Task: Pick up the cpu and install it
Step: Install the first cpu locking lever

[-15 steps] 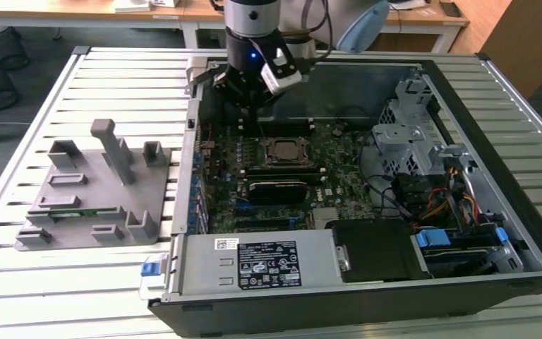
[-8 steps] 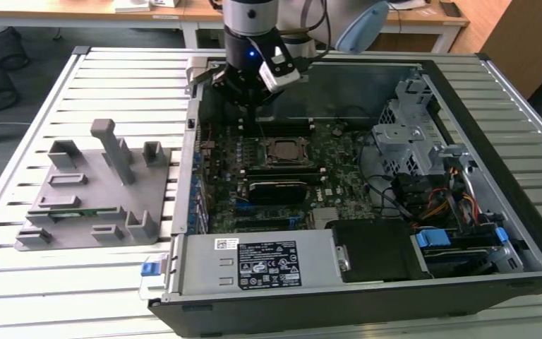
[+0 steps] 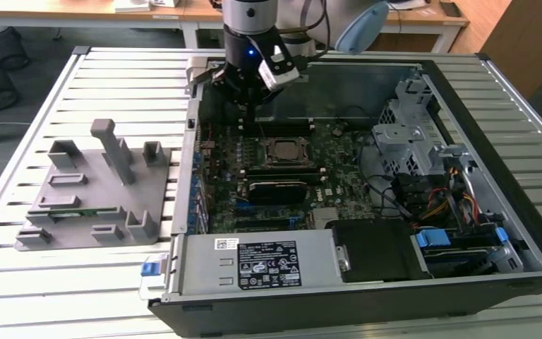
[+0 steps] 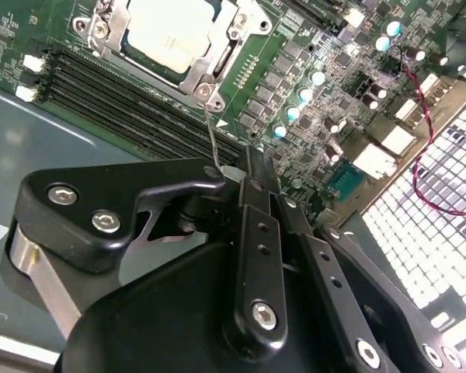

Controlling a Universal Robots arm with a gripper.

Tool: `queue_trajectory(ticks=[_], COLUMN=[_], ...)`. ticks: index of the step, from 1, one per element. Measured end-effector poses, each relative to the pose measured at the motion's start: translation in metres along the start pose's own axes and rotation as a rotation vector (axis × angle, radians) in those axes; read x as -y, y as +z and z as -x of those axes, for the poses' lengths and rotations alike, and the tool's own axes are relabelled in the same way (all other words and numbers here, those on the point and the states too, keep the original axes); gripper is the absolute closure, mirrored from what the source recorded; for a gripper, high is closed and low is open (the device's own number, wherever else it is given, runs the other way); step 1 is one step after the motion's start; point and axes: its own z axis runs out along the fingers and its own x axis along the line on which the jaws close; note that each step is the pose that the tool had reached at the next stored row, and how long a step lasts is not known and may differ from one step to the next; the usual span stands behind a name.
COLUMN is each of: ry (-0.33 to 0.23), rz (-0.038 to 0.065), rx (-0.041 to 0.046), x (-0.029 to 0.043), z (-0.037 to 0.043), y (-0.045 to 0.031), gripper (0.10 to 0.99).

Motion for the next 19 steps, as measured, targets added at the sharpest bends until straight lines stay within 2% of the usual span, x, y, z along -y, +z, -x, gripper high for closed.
queue_trajectory(ticks=[4,11,16,19], ry=[0.0,0.0,0.0,0.0], rz=[0.0,0.0,0.0,0.002], rx=[0.0,-0.0004,-0.001,-0.001], x=[-0.0001,0.0,0.0001,0.0001], z=[0.0037,0.0164,0.0301,0.034], y=[0.0001,0.0002,0.0006,0.0011], gripper=[0.98,0.98,0.98,0.98])
